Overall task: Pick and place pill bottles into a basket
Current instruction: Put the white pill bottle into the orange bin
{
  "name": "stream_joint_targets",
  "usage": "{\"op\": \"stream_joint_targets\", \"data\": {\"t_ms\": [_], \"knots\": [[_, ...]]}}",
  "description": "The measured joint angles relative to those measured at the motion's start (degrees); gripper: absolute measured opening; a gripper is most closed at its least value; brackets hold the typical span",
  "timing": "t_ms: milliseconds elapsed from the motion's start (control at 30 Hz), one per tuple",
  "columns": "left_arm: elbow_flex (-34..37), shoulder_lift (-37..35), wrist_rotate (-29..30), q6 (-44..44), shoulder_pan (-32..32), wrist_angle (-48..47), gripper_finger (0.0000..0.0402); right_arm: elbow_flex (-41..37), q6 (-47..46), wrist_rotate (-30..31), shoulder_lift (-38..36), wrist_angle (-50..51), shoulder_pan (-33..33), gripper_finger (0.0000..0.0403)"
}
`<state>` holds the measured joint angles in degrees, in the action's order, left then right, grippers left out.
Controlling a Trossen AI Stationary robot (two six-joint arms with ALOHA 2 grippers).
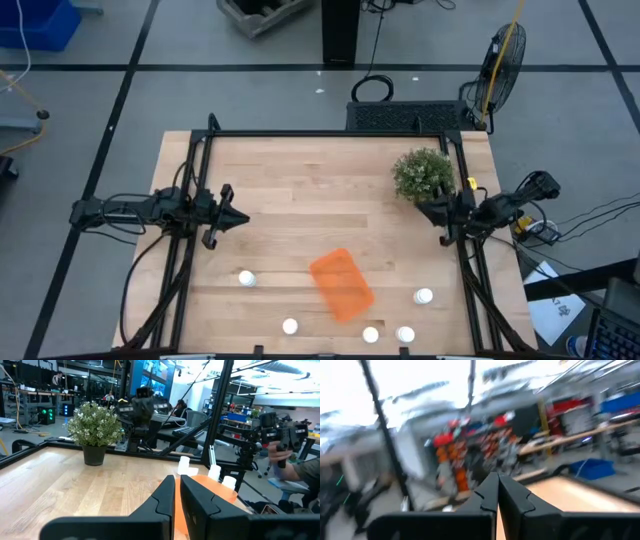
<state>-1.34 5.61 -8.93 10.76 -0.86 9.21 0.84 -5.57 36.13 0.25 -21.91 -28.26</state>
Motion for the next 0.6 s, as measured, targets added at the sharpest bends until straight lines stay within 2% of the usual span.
{"op": "stream_joint_targets", "data": {"t_ms": [100, 267, 433, 500, 600], "knots": [[0.00, 0.02, 0.00, 0.00, 0.02, 0.00, 0.0033, 0.00, 0.36, -2.15, 0.01, -1.46, -0.10, 0.0000], [0.01, 0.02, 0.02, 0.00, 0.01, -0.10, 0.0033, 0.00, 2.45, -7.96, 0.09, 4.76, -0.12, 0.0000], [0.00, 0.00, 0.04, 0.00, 0.02, -0.03, 0.0033, 0.00, -6.77, -9.92, 1.49, 10.94, -0.12, 0.0000], [0.00, 0.02, 0.02, 0.00, 0.00, -0.13, 0.0033, 0.00, -6.44, -14.54, 2.36, 9.05, -0.35, 0.0000], [0.01, 0.02, 0.02, 0.00, 0.02, -0.02, 0.0033, 0.02, -4.79, -19.55, 5.06, -0.84, -1.53, 0.0000]]}}
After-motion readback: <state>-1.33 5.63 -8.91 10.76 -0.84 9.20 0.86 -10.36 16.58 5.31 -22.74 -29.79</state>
